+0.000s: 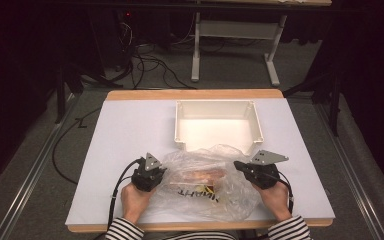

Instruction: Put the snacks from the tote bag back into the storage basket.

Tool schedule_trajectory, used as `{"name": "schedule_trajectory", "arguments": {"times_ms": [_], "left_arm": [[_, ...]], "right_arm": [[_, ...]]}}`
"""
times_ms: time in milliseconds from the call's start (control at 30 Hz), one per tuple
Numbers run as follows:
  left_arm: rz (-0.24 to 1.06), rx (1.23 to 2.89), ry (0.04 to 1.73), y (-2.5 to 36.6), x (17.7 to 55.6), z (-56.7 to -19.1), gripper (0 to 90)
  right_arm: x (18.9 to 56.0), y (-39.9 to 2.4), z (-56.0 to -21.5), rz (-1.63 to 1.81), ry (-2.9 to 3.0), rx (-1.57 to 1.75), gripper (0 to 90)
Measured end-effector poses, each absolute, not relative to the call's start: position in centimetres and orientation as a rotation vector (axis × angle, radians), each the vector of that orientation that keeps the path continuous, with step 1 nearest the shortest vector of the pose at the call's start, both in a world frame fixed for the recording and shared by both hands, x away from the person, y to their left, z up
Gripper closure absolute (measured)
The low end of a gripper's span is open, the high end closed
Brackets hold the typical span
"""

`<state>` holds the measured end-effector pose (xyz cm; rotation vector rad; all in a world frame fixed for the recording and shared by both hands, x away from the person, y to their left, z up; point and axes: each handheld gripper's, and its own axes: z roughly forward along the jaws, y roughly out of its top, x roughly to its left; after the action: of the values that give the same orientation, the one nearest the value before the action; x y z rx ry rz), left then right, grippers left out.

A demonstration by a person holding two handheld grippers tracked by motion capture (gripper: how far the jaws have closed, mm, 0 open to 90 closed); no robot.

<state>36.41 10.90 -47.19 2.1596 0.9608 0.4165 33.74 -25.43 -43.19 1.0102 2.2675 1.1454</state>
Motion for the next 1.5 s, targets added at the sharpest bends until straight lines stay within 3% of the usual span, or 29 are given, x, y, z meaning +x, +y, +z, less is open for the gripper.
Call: {"name": "schedule_trajectory", "arguments": {"times_ms": [133,267,567,967,1267,1500], "left_arm": [[0.421,2.136,0.976,11.1,36.3,-47.3,88.6],[0.433,2.106,0.994,11.7,36.0,-46.9,76.0],[0.537,2.006,1.007,13.7,32.9,-44.0,56.5],[0.506,1.966,0.896,14.4,29.1,-42.2,48.4],[0.449,2.049,0.838,12.2,29.6,-43.7,53.7],[0.427,2.153,0.756,11.1,30.5,-43.9,81.3]], "right_arm": [[35.9,-25.3,-44.6,1.094,2.281,1.108,90.0],[36.2,-24.4,-46.0,1.011,2.334,1.092,90.0],[36.1,-24.2,-46.8,1.009,2.335,1.107,89.7],[35.9,-24.3,-46.7,1.012,2.316,1.106,85.3],[35.3,-24.7,-45.9,1.039,2.297,1.095,83.1],[34.5,-24.6,-44.7,1.051,2.281,1.042,72.7]]}}
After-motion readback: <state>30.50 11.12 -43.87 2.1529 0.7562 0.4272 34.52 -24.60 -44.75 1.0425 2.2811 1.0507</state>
